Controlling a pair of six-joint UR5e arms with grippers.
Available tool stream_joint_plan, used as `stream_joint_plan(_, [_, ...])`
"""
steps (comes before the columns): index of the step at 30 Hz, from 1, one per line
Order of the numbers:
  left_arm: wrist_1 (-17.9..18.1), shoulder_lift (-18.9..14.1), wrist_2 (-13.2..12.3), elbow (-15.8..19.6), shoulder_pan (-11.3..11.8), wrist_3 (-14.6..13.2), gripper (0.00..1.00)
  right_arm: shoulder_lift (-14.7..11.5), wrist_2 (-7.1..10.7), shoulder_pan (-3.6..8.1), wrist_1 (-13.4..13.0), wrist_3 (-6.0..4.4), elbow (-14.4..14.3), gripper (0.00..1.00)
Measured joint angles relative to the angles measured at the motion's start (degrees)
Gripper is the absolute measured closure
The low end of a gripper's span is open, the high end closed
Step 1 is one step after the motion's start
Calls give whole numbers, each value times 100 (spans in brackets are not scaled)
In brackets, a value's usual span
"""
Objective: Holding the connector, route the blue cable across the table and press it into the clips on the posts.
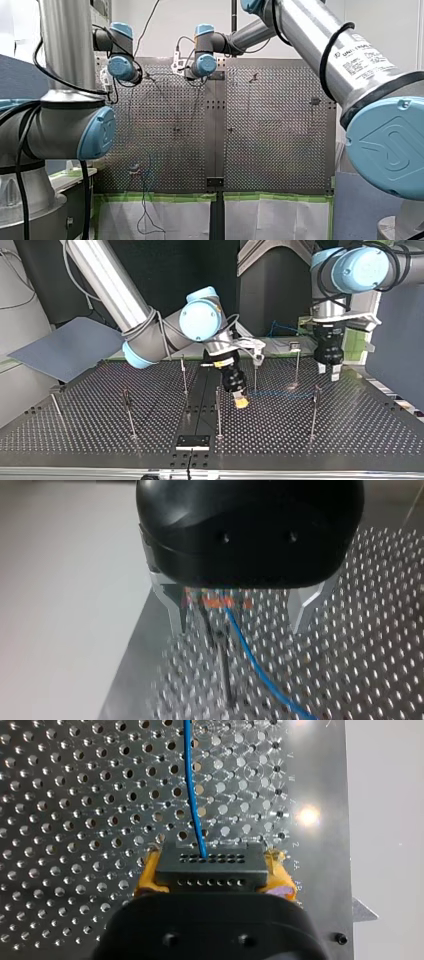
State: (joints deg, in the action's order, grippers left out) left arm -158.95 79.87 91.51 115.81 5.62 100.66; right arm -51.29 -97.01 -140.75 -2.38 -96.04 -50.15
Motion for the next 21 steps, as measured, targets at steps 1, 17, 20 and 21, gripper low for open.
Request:
stream_joint_plan(1, [-56, -57, -47, 1, -24, -57, 0, 0, -4, 5, 0, -4, 0, 100])
stream_joint_plan(17, [-523, -151, -603, -143, -331, -399, 0, 1, -11, 27, 8, -19, 1, 100])
stream_joint_plan(20, [-509, -33, -615, -275, -372, -408, 0, 1, -7, 28, 4, -20, 0, 100])
stream_joint_plan(21, [-506, 8, -615, -315, -386, -414, 0, 1, -5, 27, 3, -21, 0, 100])
